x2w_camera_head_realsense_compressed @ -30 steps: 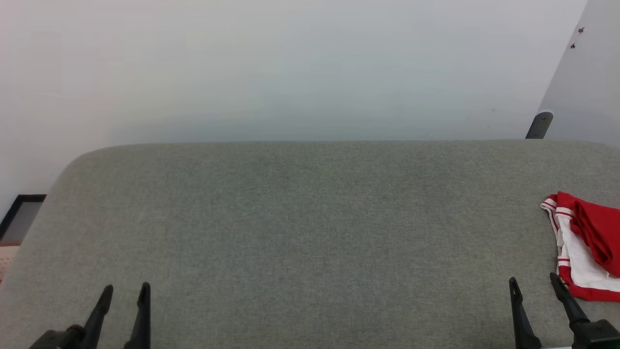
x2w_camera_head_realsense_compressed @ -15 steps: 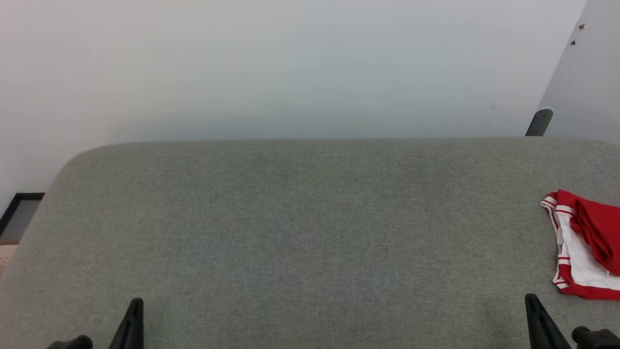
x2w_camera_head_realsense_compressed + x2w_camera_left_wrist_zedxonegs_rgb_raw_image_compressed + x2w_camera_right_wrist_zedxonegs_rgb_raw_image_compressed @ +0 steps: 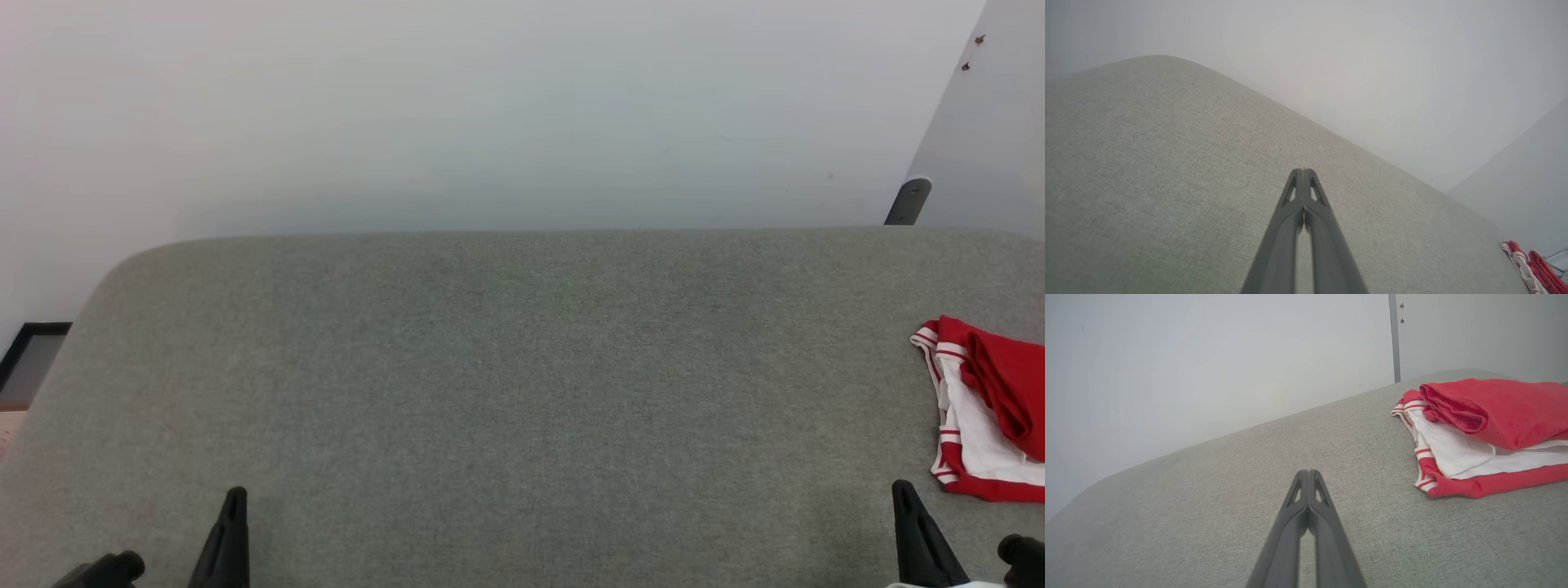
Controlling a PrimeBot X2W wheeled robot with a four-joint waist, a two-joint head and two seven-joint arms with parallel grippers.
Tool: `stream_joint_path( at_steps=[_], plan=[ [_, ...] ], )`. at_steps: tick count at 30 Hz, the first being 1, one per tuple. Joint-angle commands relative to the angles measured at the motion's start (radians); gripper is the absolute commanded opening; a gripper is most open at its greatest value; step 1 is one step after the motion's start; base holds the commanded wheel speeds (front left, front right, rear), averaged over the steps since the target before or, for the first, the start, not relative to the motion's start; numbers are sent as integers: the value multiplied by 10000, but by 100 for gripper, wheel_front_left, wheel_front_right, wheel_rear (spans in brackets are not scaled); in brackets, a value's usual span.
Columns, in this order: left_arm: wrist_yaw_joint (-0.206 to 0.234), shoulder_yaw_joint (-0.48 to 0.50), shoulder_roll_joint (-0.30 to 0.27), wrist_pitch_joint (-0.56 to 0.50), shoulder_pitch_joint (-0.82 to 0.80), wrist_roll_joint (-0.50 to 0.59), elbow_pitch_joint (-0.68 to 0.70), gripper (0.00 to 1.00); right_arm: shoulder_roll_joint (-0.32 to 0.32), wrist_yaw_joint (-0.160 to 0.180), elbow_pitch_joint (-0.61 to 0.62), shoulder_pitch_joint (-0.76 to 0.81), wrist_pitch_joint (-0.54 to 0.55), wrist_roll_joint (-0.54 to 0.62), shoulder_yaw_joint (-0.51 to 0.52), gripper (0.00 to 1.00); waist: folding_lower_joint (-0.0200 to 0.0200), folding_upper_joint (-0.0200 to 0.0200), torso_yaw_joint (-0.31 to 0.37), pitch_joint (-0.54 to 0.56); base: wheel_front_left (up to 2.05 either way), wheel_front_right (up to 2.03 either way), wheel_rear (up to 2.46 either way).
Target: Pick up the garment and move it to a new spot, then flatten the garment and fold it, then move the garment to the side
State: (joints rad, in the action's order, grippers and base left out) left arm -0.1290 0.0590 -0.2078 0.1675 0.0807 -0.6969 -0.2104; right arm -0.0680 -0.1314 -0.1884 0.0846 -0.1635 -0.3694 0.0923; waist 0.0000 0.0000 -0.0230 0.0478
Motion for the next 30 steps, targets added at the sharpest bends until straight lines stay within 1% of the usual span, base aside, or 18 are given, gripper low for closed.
stream_joint_path(
  at_steps=[1, 15, 30],
  plan=[
    [-5, 77, -33, -69, -292, -339, 101, 0, -12, 2, 108, -312, 80, -458, 39, 0, 0, 0, 3, -7, 0, 0, 0],
    [-9, 175, 285, -616, -625, -2104, 15, 0, 23, 4, -14, -653, 611, -2852, 74, 0, 0, 0, 34, -74, 0, 0, 0],
    [-12, 271, 577, -1125, -934, -3716, -59, 0, 56, 5, -137, -956, 1115, -5047, 116, 0, 0, 0, 66, -147, 0, 0, 0]
  ],
)
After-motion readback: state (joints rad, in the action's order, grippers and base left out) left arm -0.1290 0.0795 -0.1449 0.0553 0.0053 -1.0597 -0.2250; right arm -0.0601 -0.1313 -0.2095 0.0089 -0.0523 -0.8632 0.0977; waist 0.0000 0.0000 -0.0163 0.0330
